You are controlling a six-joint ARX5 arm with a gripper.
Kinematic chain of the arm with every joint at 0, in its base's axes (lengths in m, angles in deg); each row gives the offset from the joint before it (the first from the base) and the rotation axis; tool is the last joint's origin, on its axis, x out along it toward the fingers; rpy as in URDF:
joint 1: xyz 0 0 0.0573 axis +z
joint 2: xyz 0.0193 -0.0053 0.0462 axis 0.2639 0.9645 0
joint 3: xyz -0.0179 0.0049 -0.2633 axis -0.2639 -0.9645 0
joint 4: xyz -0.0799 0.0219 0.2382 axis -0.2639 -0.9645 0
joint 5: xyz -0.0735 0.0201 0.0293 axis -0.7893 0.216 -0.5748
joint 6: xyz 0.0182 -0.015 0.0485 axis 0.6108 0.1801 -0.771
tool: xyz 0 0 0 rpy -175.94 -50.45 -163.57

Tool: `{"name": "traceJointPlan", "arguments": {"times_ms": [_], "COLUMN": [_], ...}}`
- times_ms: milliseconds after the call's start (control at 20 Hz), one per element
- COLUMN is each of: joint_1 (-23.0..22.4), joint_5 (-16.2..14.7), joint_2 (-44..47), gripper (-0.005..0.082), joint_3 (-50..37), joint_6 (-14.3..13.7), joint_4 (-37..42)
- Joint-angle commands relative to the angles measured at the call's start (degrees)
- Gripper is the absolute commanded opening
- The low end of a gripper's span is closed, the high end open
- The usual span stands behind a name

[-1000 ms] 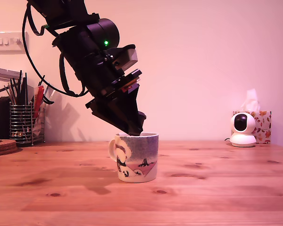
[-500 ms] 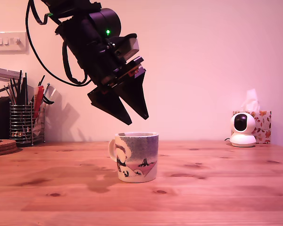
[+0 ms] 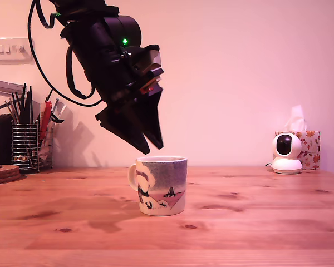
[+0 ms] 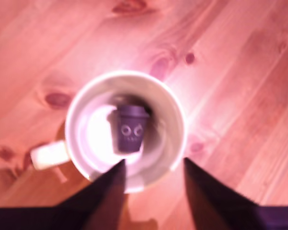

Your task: Pick up the coffee capsules on the table and drop them inside the coffee cup

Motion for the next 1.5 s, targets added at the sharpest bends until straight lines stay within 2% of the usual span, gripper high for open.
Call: {"name": "traceJointPlan", "arguments": {"times_ms": [0,100,450,700,1000,1250,1450], "joint_1": [-0.13,-0.13,-0.13,-0.13,-0.28,-0.28,-0.28], "joint_5": [-0.5,-1.81,-1.51,-2.23,-3.02,-1.27,-0.7], "joint_2": [-0.57,-0.81,-6.29,-13.92,-17.55,-17.59,-19.21], "gripper": [-0.0012,-0.0024,-0.0024,-0.0024,-0.0024,-0.0024,-0.0024], "joint_3": [1.05,1.05,-0.79,-9.81,-19.89,-23.04,-26.77], "joint_6": [-0.31,-0.44,1.14,4.35,9.66,9.7,9.68], "joint_4": [-0.2,0.04,2.32,8.81,14.08,15.15,18.97]}}
